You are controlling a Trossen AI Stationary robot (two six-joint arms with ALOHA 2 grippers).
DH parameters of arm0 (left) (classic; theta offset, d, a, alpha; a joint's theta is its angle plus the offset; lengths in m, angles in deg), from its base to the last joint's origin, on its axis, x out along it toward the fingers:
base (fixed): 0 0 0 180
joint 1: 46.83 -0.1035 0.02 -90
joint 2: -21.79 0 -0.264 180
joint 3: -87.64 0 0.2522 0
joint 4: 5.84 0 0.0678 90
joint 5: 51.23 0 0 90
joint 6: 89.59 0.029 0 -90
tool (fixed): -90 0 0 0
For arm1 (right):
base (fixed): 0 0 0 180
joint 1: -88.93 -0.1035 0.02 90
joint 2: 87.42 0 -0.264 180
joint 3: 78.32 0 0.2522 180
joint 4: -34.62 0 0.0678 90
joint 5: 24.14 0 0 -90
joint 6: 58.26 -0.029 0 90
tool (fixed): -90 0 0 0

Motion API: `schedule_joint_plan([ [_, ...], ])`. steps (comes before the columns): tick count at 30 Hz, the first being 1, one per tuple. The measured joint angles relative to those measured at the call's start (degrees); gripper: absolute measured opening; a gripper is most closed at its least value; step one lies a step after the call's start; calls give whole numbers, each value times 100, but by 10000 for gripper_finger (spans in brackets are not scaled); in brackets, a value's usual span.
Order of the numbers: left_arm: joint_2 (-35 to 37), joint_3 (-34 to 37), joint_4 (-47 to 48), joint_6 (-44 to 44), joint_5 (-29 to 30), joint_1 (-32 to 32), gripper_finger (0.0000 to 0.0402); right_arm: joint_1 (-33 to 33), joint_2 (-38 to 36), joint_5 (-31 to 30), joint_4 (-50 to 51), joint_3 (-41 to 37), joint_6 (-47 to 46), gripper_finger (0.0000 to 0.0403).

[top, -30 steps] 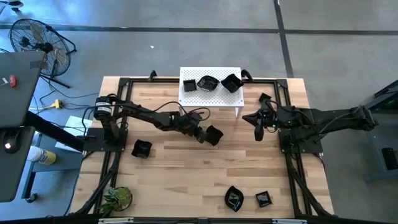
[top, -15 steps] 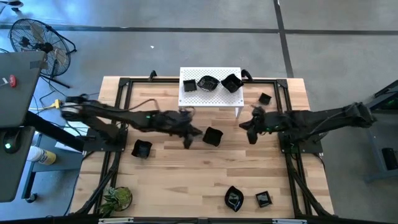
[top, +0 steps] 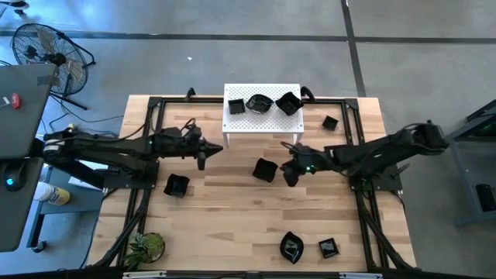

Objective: Pick & Place Mini shaped plates
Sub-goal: Stack the black distorted square plate on top of the black distorted square plates on the shelf

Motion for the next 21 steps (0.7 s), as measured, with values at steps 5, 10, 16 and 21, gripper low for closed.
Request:
schedule_joint_plan([
  [5, 145, 171, 34, -3, -207, -206, 1, 197, 581, 28, -416, 2, 565, 127],
  [10, 144, 169, 68, -3, -219, -212, 1, 338, 1073, -199, -893, 0, 926, 142],
  [16, 144, 169, 185, -33, -214, -212, 1, 530, 1438, -33, -1144, 2, 1163, 129],
  [21, 144, 169, 184, -40, -197, -212, 1, 617, 1799, 242, -1401, 2, 1290, 108],
])
